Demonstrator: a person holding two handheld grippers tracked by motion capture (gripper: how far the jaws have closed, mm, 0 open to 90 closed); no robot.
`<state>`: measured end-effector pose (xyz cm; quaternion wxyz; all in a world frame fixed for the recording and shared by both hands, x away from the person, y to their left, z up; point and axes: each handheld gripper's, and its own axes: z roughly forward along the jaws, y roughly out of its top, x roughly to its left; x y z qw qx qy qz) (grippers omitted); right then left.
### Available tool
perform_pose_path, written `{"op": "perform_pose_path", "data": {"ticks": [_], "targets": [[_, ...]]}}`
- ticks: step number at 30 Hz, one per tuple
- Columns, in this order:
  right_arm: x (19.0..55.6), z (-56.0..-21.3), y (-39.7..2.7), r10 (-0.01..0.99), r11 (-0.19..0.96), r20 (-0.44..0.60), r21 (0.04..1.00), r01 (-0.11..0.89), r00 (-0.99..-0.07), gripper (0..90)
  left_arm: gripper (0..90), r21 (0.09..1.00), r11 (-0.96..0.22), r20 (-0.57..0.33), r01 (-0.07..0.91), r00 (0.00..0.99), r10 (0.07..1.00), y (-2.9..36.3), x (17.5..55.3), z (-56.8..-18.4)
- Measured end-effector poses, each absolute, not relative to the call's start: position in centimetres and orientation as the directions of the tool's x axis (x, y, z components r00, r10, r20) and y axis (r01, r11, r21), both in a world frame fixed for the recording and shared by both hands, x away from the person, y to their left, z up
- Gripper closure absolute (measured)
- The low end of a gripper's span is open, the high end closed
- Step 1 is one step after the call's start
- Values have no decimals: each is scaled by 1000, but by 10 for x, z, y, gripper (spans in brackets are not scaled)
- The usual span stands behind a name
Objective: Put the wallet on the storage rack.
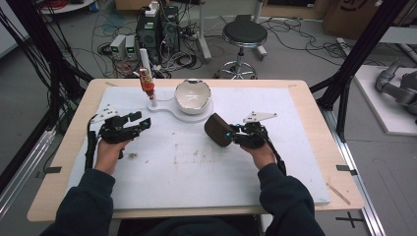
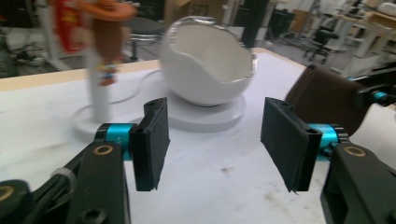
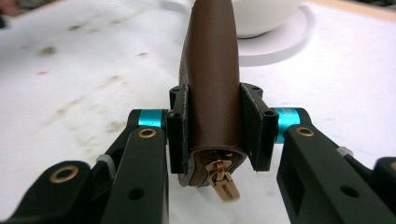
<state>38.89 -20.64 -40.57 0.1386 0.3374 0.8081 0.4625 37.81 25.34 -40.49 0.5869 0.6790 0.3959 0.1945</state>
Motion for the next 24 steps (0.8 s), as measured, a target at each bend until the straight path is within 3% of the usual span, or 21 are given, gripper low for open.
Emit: {"op": "perform_pose_path", "data": {"ticks": [7, 15, 24], "targets": [[390, -399, -211, 698, 328, 75, 851, 411, -712, 669, 253, 947, -11, -178, 320, 553, 814, 280, 376, -409], [400, -376, -206, 674, 280, 107, 879, 386, -731, 674, 250, 944, -29, -167, 328, 551, 817, 285, 374, -415], [423, -338, -188, 659, 279, 71, 901, 331, -749, 677, 250, 950, -2, -181, 312, 557, 810, 289, 370, -414]]}}
